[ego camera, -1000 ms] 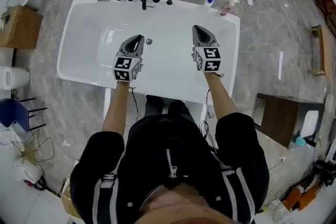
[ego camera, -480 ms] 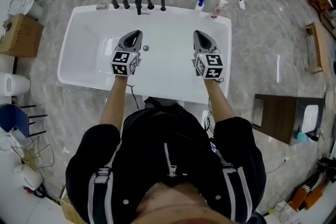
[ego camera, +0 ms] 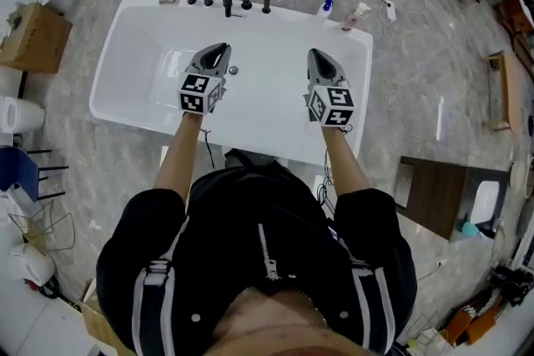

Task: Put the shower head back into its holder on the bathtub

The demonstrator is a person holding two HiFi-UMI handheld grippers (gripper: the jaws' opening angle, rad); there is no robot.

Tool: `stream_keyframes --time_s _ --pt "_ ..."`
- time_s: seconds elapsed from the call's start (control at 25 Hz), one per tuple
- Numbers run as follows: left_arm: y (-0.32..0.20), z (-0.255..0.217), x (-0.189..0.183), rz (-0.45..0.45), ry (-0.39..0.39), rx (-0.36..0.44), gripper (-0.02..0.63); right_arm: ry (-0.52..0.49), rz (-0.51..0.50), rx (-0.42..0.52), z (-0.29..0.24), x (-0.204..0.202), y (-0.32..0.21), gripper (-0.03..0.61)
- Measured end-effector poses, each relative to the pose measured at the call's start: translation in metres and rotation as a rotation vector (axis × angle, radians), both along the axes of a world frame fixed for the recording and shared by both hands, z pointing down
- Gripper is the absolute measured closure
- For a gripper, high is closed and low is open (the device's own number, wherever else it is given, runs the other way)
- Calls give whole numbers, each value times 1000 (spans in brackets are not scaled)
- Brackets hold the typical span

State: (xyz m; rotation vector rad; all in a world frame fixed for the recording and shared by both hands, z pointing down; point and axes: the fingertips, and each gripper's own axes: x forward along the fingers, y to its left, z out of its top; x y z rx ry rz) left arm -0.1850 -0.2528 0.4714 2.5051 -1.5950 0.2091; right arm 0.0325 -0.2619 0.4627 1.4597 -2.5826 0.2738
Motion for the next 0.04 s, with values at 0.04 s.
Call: stream_keyframes --time_s 0.04 --pt "-2 0 0 4 -1 -2 571 -2 2 0 -1 -1 -1 575"
